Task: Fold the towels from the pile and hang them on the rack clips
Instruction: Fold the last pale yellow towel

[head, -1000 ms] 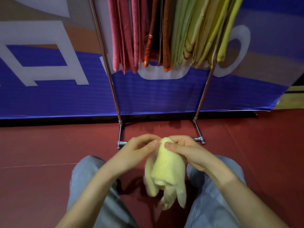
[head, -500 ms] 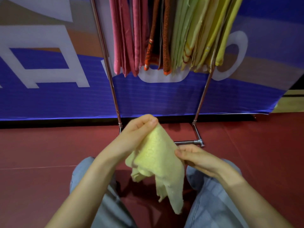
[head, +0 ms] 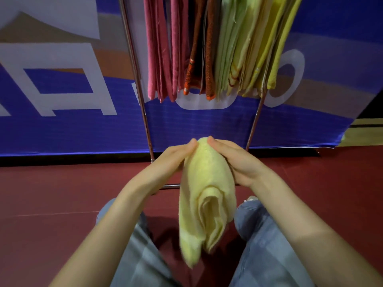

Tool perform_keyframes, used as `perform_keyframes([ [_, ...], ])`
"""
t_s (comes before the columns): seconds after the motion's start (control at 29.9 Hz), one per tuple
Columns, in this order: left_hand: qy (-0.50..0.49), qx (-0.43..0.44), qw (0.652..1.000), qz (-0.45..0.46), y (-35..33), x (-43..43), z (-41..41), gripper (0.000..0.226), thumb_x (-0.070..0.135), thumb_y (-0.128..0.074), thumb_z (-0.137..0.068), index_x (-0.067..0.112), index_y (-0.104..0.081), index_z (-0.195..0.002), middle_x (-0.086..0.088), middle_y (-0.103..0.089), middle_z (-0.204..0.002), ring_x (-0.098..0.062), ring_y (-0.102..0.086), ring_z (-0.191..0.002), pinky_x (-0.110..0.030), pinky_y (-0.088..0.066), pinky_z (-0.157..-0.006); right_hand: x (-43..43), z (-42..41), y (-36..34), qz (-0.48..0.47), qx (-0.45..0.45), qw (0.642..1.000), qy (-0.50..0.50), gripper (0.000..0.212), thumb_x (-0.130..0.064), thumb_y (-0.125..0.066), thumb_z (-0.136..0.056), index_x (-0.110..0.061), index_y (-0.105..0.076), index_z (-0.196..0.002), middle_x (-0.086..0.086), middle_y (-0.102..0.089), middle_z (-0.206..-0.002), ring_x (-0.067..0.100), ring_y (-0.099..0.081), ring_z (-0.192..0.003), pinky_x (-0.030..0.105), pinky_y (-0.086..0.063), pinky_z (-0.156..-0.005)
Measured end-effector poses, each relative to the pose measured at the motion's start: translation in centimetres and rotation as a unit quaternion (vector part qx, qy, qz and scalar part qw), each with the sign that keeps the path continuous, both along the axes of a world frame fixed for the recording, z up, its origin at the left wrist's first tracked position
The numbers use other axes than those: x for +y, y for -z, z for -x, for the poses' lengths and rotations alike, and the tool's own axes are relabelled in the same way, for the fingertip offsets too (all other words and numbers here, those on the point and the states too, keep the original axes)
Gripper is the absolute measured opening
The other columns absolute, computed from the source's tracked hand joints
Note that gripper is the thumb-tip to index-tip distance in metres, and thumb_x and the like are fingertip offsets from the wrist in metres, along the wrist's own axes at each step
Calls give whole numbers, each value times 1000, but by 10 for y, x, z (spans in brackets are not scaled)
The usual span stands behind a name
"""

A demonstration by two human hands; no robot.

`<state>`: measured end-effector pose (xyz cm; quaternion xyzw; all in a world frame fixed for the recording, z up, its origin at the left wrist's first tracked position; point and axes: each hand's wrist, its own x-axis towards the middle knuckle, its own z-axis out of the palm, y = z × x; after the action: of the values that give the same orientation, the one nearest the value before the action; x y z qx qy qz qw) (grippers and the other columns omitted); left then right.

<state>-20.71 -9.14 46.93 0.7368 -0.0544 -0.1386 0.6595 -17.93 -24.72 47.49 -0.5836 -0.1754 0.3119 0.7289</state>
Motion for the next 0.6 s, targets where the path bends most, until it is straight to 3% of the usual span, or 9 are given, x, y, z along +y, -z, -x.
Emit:
perform_keyframes([
  [0.07, 18, -21, 1000, 8, -6, 1, 6, 40, 55, -44, -71, 29, -68, -90, 9, -73, -96, -6, -66, -98, -24, -48, -90, -3, 4, -5, 2, -6, 1000, 3, 32, -37, -49, -74, -15, -66, -90, -2, -74, -80, 8, -69, -79, 19, -55, -72],
  [0.23, 2, -46, 997, 58, -16, -5, 16, 36, 47, -48, -71, 24, -69, -90, 4, -73, -91, -12, -66, -92, -26, -52, -84, -10, 14, -10, 18, -22, 1000, 6, 33, -35, -50, -75, -15, -67, -95, 0, -74, -87, 11, -69, -85, 22, -55, -78],
  [0.37, 9, -40, 998, 43, -24, -11, 22, 36, 49, -52, -81, 21, -70, -94, -10, -69, -107, -23, -64, -104, -35, -48, -93, -11, 21, -18, 20, -42, 999, 15, 34, -34, -51, -76, -13, -67, -96, 1, -74, -86, 11, -68, -83, 22, -54, -77],
  [0.5, -2, -61, 995, 84, -32, -12, 25, 39, 37, -54, -83, 4, -64, -103, -15, -65, -98, -21, -61, -90, -23, -51, -77, -11, 26, -21, 34, -66, 997, 26, 30, -39, -55, -75, -18, -71, -89, -1, -74, -85, 9, -68, -81, 20, -53, -74],
  [0.6, -4, -70, 994, 88, -41, -11, 23, 36, 38, -57, -81, 6, -66, -96, -14, -64, -92, -21, -59, -86, -27, -49, -76, -11, 24, -23, 53, -81, 994, 42, 37, -47, -61, -73, -17, -71, -92, 1, -73, -91, 15, -65, -88, 21, -50, -77],
])
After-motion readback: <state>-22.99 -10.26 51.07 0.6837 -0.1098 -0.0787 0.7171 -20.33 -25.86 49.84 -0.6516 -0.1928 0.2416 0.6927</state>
